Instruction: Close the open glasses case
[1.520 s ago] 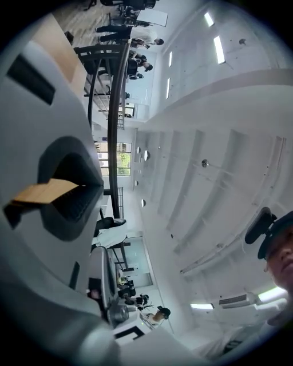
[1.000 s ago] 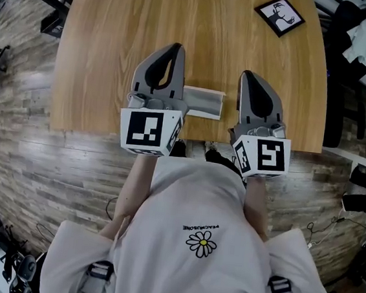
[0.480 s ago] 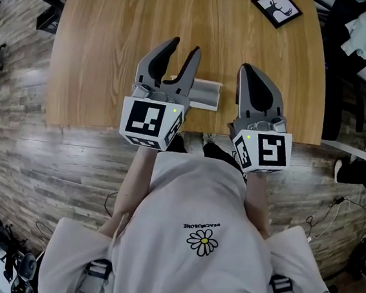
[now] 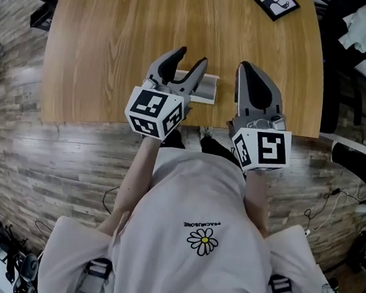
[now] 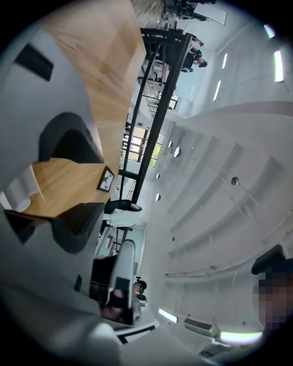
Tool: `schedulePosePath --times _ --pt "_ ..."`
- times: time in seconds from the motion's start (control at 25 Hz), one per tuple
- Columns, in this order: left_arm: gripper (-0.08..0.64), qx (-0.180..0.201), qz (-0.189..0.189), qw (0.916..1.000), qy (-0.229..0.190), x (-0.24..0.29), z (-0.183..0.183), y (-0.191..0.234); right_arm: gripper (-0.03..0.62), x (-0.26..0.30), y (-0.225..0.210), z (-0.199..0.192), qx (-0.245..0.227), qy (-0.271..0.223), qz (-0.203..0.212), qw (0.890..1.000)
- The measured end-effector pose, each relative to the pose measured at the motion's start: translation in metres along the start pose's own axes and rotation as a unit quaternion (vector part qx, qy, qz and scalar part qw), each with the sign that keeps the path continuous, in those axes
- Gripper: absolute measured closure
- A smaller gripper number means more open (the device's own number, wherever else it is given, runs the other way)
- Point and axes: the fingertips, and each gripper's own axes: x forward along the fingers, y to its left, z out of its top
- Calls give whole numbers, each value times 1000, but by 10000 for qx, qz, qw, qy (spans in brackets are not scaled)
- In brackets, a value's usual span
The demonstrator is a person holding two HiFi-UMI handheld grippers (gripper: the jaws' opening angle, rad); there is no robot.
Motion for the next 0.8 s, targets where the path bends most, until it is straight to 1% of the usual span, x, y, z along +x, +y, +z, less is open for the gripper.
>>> schedulePosePath --times 0.2,0.4,0.8 --pt "350 162 102 9983 558 12 -40 6 584 -3 -8 -5 24 62 -67 10000" --pt "354 -65 121 9954 948 16 -72 10 584 -8 -11 -5 84 68 -157 9998" --pt "356 -151 125 9871 1588 22 -113 16 584 -18 -24 -9 99 107 -357 9993"
